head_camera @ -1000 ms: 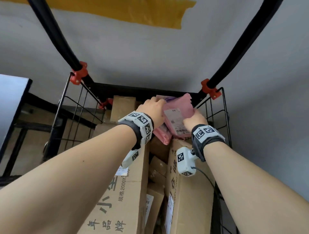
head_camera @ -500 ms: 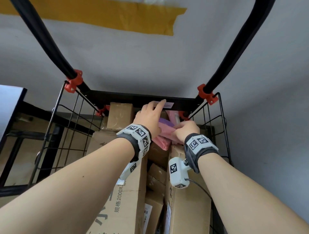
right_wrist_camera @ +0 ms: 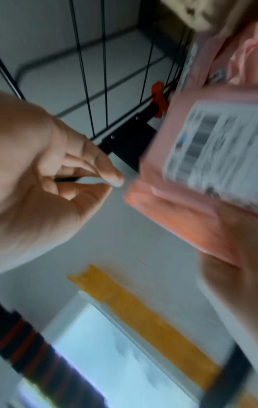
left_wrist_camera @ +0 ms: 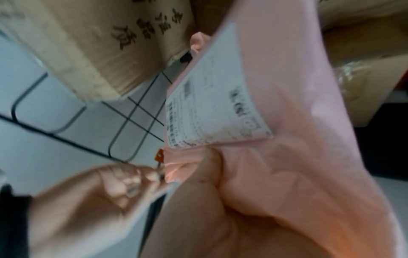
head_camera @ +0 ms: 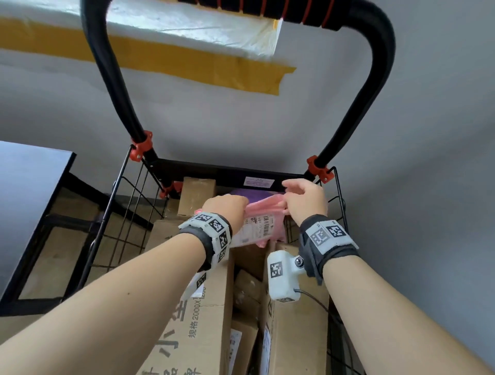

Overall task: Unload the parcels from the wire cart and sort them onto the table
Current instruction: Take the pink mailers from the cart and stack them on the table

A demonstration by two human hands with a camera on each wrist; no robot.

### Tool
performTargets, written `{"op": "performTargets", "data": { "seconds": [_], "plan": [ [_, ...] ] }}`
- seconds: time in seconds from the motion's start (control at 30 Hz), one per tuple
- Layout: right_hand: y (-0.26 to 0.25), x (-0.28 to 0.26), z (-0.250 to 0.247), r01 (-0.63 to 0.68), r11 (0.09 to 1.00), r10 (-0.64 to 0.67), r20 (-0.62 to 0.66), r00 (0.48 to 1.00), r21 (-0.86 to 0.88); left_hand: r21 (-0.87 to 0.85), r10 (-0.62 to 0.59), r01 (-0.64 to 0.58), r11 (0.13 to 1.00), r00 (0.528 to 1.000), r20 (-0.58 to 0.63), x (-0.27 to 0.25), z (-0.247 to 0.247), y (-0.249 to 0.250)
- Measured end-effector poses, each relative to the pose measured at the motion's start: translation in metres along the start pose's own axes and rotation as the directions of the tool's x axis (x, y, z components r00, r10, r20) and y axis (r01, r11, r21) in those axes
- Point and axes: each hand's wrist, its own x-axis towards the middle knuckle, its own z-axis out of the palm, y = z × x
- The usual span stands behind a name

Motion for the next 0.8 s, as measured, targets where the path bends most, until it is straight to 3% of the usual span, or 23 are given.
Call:
{"op": "performTargets", "data": {
  "seconds": [0.1,0.2,0.33,0.43,0.5,0.6,0.67,0.8],
  "plan": [
    [0.000,-0.002,-0.009,-0.193,0.972,0.206,-0.090,0.974,0.134,-0.246,-0.128,0.118,0.962,0.991,-0.028,-0.010,-0.008,-0.024],
    [-0.007,-0.019,-0.005,-0.349,0.905,0.336,0.093,0.937,0.244,-0.558,-0.201,0.142,0.818,0.979,-0.046,-0.018,-0.021,-0.042],
    [-0.028,-0.054,0.008,-0.383,0.890,0.285,0.353,0.891,0.247,-0.817,-0.239,0.076,0.572,0.968,-0.078,-0.032,-0.033,-0.052],
    [-0.031,-0.064,0.023,-0.371,0.902,0.266,0.394,0.880,0.220,-0.882,-0.273,0.091,0.463,0.961,-0.045,-0.042,-0.027,-0.059],
    [-0.026,-0.064,0.036,-0.371,0.911,0.283,0.384,0.879,0.179,-0.862,-0.328,0.147,0.485,0.944,-0.023,-0.045,-0.020,-0.068],
    [-0.012,-0.056,0.052,-0.429,0.894,0.364,0.352,0.862,0.126,-0.721,-0.408,0.230,0.654,0.910,-0.079,-0.046,-0.014,-0.086],
    [-0.001,-0.042,0.059,-0.436,0.898,0.394,0.322,0.861,0.067,-0.647,-0.426,0.251,0.720,0.896,-0.126,-0.042,-0.014,-0.092],
    [0.007,-0.007,0.068,-0.222,0.926,0.291,0.205,0.934,-0.304,-0.676,-0.440,0.236,0.698,0.886,-0.145,-0.022,-0.009,-0.093]
  ]
}}
